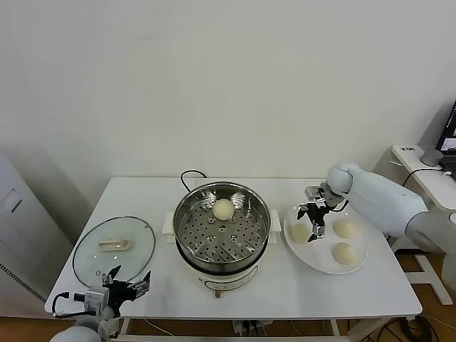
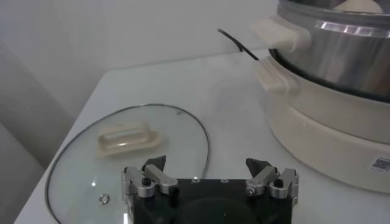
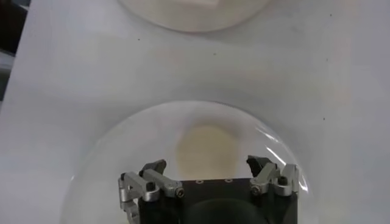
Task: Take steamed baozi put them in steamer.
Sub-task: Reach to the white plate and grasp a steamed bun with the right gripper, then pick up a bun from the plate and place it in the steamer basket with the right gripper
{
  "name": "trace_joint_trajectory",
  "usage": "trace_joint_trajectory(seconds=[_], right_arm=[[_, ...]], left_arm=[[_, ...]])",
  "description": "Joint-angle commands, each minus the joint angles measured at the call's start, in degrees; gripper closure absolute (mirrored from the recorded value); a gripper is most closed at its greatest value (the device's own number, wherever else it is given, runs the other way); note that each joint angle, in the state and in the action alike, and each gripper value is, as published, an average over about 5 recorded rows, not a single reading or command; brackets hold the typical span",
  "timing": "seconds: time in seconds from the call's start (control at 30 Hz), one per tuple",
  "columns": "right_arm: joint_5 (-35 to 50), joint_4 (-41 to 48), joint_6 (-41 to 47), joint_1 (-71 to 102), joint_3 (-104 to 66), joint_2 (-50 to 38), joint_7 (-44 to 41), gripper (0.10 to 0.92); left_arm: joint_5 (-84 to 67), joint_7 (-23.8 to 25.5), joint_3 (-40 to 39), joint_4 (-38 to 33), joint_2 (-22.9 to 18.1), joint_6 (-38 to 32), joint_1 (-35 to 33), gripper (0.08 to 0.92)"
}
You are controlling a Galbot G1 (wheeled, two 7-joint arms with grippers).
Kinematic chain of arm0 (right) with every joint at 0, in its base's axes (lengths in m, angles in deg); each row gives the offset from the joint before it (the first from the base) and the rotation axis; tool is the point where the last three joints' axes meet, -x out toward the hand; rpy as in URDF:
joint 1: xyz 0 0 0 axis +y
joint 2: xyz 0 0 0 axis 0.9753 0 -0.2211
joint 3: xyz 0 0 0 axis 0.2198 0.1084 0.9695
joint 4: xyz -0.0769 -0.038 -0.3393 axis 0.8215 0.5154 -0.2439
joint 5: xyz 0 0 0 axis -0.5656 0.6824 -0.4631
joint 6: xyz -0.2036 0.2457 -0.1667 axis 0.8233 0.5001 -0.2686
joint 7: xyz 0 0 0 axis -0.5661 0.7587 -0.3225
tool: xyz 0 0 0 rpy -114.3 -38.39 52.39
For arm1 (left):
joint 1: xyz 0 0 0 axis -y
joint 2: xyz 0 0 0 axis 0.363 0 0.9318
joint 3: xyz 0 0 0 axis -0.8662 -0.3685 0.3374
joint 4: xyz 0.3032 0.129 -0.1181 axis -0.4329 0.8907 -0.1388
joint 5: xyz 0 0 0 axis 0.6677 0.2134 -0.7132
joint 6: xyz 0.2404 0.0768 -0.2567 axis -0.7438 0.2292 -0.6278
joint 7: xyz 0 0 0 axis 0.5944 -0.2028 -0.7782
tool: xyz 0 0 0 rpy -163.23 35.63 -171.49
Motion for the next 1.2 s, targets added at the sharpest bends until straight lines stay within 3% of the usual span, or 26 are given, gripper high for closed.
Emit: trace_joint_trajectory(seconds=[0.03, 0.47, 0.73, 1.0, 1.2], right_arm=[[-1.35, 1.57, -0.04, 1.66, -1.73, 0.87, 0.38, 0.266], [-3.14, 1.67, 0.01, 2.51, -3.05, 1.18, 0.94, 0.534], [-0.08, -1.61, 1.05, -0.69, 0.53, -0.88, 0.42, 0.551], [18.99, -15.84, 7.58, -22.70, 19.93, -7.20, -3.04, 0.550], [27.50, -24.78, 11.88, -36.25, 28.01, -9.34, -4.31, 0.550]], left_arm=[[-0.02, 0.03, 0.06, -0.28, 0.00, -0.02, -0.13, 0.177], [-0.03, 0.06, 0.21, -0.90, 0.01, 0.12, -0.70, 0.177], [-0.02, 0.00, 0.36, -1.06, -0.16, 0.18, -1.01, 0.177], [0.19, -0.25, 0.50, -1.35, -0.31, 0.36, -1.36, 0.177], [0.36, -0.32, 0.46, -1.55, -0.27, 0.33, -1.48, 0.177]])
